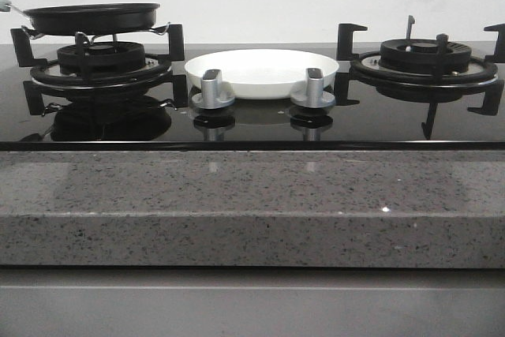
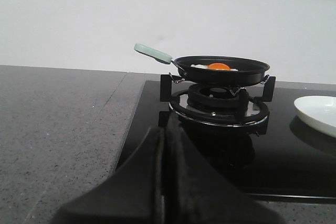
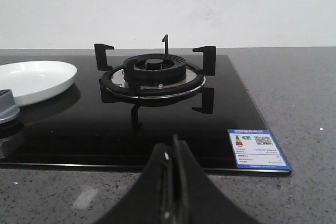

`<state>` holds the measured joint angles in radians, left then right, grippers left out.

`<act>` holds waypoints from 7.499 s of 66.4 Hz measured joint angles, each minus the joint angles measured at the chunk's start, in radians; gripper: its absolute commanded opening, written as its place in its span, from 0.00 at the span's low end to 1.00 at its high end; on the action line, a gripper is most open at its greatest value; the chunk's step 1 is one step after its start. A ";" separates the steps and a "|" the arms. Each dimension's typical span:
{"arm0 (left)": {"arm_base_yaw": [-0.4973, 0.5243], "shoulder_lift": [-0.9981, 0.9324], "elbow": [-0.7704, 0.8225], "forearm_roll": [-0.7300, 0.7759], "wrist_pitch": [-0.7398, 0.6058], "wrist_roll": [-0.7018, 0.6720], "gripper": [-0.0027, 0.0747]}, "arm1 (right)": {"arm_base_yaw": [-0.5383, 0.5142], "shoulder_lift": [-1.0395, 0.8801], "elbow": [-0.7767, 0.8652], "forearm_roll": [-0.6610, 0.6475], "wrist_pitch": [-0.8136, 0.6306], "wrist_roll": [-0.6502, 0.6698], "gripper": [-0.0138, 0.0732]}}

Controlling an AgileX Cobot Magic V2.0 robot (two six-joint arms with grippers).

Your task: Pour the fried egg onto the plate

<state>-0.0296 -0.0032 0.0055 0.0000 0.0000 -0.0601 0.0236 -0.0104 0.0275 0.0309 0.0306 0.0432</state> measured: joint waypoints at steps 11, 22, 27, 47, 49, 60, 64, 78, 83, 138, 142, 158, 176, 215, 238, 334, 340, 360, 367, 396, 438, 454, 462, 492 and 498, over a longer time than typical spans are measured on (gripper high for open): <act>0.000 0.000 0.000 0.000 0.000 0.000 0.01 | 0.000 0.000 0.000 0.000 0.000 0.000 0.08; 0.000 0.000 0.000 0.000 0.000 0.000 0.01 | 0.000 0.000 0.000 0.000 0.000 0.000 0.08; 0.000 0.000 0.000 0.000 0.000 0.000 0.01 | 0.000 0.000 0.000 0.000 0.000 0.000 0.08; 0.000 0.000 0.000 0.000 0.000 0.000 0.01 | 0.000 0.000 0.000 0.000 0.000 -0.004 0.08; 0.000 0.000 0.000 0.000 0.000 0.000 0.01 | 0.000 0.000 0.000 0.000 0.000 -0.004 0.08; 0.000 0.000 0.000 0.000 0.000 0.000 0.01 | 0.000 0.000 0.000 0.000 0.000 -0.004 0.08; 0.000 0.000 0.000 0.000 -0.013 0.000 0.01 | 0.000 0.000 0.000 0.000 0.000 -0.002 0.08; 0.000 0.000 -0.005 0.000 -0.092 0.000 0.01 | 0.000 0.000 -0.003 0.000 -0.022 -0.002 0.08; 0.000 0.000 -0.037 0.000 -0.065 0.000 0.01 | 0.000 0.000 -0.036 0.000 0.000 -0.002 0.08; 0.000 0.410 -0.672 -0.006 0.526 0.000 0.01 | 0.000 0.407 -0.642 -0.031 0.404 -0.002 0.08; 0.000 0.444 -0.672 -0.006 0.535 0.000 0.01 | 0.000 0.442 -0.642 -0.031 0.439 -0.002 0.08; 0.000 0.516 -0.664 -0.006 0.540 0.000 0.01 | 0.000 0.535 -0.642 -0.031 0.462 -0.002 0.08; 0.000 0.537 -0.664 -0.006 0.540 0.000 0.16 | 0.000 0.559 -0.642 -0.031 0.464 0.000 0.24; 0.000 0.537 -0.664 -0.023 0.540 0.000 0.54 | 0.002 0.667 -0.704 0.037 0.570 0.000 0.73; 0.000 0.537 -0.664 -0.024 0.540 0.000 0.54 | 0.185 0.979 -0.912 0.189 0.646 -0.131 0.69; 0.000 0.537 -0.664 -0.025 0.540 0.000 0.54 | 0.199 2.145 -2.076 0.253 1.166 -0.187 0.69; 0.000 0.537 -0.664 -0.026 0.540 0.000 0.54 | 0.198 2.170 -2.106 0.254 1.192 -0.187 0.66; 0.000 0.537 -0.664 -0.026 0.540 0.000 0.54 | 0.198 2.180 -2.118 0.255 1.204 -0.185 0.34; 0.000 0.537 -0.664 -0.026 0.541 0.000 0.54 | 0.198 2.180 -2.118 0.258 1.204 -0.183 0.25; 0.000 0.537 -0.664 -0.026 0.541 0.000 0.54 | 0.196 2.180 -2.152 0.285 1.117 -0.169 0.08; 0.000 0.537 -0.664 -0.026 0.541 0.000 0.54 | 0.249 1.844 -1.967 0.285 1.168 -0.158 0.08; 0.000 0.537 -0.664 -0.026 0.541 0.000 0.54 | 0.306 1.674 -1.652 0.289 1.011 -0.158 0.08; 0.000 0.537 -0.664 -0.026 0.541 0.000 0.54 | 0.318 1.646 -1.552 0.290 0.943 -0.158 0.08; 0.000 0.537 -0.664 -0.026 0.542 0.000 0.54 | 0.318 1.644 -1.454 0.290 0.850 -0.158 0.08; 0.000 0.537 -0.664 -0.026 0.542 0.000 0.55 | 0.318 1.644 -1.454 0.290 0.850 -0.158 0.08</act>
<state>-0.0296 0.5340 -0.6590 -0.0263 0.5417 -0.0601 0.3412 1.6338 -1.4269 0.3213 0.8810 -0.1148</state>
